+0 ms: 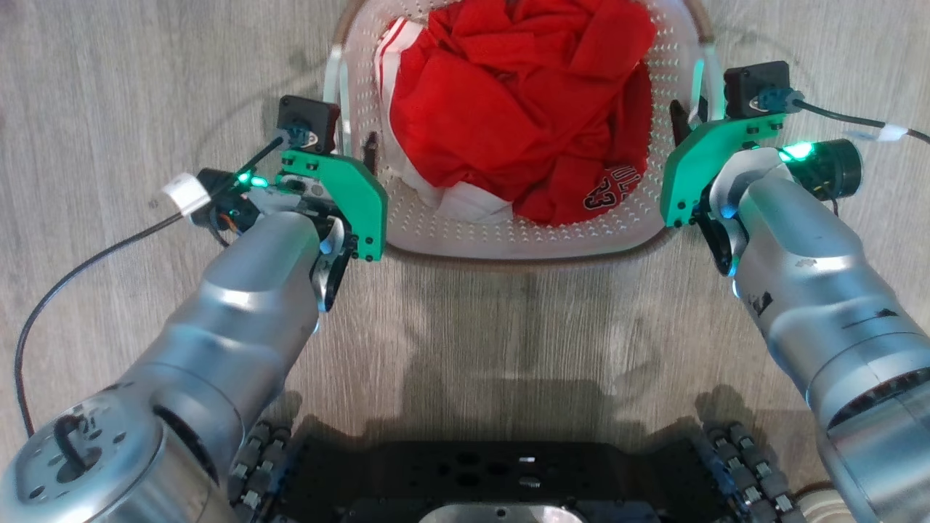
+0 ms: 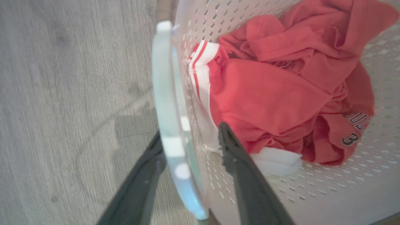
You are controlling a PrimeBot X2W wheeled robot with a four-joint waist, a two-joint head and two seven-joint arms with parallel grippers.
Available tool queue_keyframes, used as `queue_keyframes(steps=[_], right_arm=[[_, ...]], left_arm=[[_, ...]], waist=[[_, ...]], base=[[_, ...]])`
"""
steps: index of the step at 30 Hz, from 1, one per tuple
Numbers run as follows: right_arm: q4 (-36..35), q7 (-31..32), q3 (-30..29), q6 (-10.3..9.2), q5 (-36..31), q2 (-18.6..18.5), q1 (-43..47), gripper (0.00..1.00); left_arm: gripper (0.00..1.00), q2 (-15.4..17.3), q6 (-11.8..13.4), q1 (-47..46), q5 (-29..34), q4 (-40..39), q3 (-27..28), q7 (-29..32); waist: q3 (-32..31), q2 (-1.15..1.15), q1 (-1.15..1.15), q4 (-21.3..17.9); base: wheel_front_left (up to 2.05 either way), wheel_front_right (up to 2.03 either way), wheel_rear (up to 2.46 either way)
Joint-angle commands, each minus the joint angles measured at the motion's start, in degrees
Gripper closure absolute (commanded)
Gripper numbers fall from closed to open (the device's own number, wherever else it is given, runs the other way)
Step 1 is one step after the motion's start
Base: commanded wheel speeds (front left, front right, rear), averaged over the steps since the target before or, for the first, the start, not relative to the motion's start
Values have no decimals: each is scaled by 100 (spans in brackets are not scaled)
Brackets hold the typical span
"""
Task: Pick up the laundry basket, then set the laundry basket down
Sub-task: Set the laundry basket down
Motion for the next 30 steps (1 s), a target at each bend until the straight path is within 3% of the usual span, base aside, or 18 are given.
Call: queue_keyframes(steps=[1, 2, 21, 25, 30], right_arm=[[-76, -17, 28, 16, -88, 117, 253, 22], [-76, -19, 10, 16, -108, 117, 255, 0], [-76, -220, -535, 16, -545, 117, 301, 0], [-76, -270, -863, 16, -793, 117, 258, 0], [-536, -276, -1433, 16, -1221, 117, 347, 0]], left_arm=[[5, 119, 61, 19, -50, -63, -8, -3], [0, 119, 79, 31, -77, -63, -15, 7], [0, 119, 144, 119, -339, 7, -68, -136], [0, 119, 147, 107, -324, -9, 88, -178], [0, 244, 250, 135, 70, -451, 746, -183]], waist=[[-25, 0, 0, 1], [-40, 0, 0, 2], [-596, 0, 0, -42], [-822, 0, 0, -58], [-1149, 0, 0, -82]], base=[[0, 0, 0], [0, 0, 0], [0, 0, 0], [0, 0, 0], [0, 0, 0]])
